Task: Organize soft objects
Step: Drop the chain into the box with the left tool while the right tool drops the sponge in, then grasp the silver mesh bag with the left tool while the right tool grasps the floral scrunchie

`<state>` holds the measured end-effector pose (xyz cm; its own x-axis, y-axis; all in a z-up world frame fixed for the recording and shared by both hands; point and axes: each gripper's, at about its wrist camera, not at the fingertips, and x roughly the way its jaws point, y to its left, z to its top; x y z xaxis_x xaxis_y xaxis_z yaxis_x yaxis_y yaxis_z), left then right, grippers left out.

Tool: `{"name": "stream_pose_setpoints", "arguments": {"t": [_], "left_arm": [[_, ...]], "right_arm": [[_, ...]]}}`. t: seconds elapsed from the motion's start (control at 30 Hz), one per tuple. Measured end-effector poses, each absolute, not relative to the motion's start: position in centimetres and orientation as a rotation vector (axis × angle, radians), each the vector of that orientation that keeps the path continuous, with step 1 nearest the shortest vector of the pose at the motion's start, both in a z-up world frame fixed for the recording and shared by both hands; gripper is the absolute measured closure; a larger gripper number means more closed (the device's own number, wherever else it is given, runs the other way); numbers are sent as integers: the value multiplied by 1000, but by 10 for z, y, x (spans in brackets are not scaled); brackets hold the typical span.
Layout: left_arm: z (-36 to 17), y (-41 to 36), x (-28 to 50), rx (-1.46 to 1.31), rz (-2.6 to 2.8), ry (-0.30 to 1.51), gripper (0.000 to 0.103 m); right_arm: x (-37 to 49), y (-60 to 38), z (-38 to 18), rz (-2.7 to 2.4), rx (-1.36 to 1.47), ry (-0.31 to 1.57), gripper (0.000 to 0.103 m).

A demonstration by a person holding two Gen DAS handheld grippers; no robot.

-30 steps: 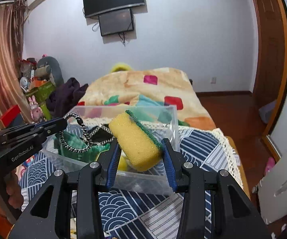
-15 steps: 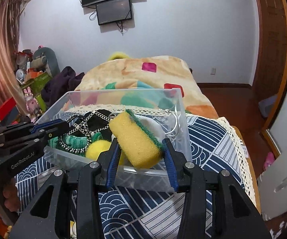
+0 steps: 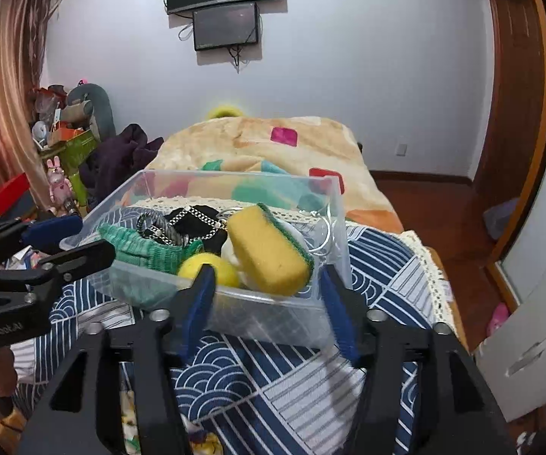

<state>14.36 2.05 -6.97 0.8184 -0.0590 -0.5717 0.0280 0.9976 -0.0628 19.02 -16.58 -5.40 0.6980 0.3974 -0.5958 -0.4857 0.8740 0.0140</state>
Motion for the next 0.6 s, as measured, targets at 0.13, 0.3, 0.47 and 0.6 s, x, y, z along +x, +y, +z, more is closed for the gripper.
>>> {"name": "stream_pose_setpoints", "arguments": {"t": [0.13, 0.3, 0.47, 0.6], "left_arm": [[-67, 25, 127, -69, -42, 599, 28], [-74, 27, 109, -63, -35, 618, 26], [-91, 23, 88, -52, -35, 660, 23], [-112, 16, 77, -56, -51, 713, 23]], "right_arm": [[173, -167, -46, 507, -163, 587, 38], [152, -167, -48, 559, -149, 586, 29], [139, -161, -62, 620, -145, 638, 29], [131, -154, -78, 655, -169, 698, 29]]}}
